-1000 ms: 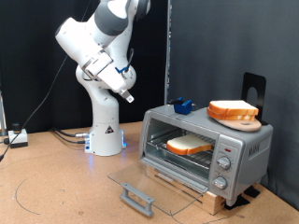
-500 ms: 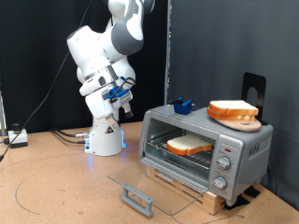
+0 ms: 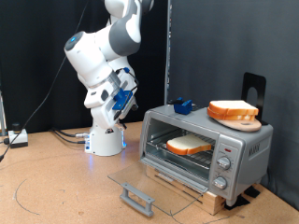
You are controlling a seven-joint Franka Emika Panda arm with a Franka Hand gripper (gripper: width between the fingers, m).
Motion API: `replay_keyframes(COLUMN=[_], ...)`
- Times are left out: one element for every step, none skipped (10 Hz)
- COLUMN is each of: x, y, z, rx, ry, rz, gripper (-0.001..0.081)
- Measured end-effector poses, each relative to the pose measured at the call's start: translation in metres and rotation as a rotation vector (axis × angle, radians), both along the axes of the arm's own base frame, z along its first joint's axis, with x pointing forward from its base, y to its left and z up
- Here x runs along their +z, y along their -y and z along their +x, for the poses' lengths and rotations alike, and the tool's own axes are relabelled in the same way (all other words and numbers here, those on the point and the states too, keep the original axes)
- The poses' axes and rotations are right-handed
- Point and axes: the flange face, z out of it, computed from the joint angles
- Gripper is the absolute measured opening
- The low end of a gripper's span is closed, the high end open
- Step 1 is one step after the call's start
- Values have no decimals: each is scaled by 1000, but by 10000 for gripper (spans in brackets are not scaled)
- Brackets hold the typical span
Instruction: Make a piece of toast with the oven
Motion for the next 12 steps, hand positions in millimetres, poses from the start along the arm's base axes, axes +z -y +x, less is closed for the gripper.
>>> replay_keyframes(x=[-8,-8,-9,-11,-17,-28,-41,-52,-61,-61,-61,-63], y=[9,10,10,15,25,35,44,50,57,56,57,62], z=[9,10,9,8,8,9,9,10,17,17,17,17], rx=[-55,-33,-23,-37,-69,-113,-158,-191,-212,-201,-199,-207], ry=[-75,-41,-27,-20,-18,-40,-77,-122,-159,-150,-146,-144], rz=[80,59,54,64,63,56,48,44,64,63,63,55], gripper=[808,808,808,808,808,808,808,808,808,808,808,808])
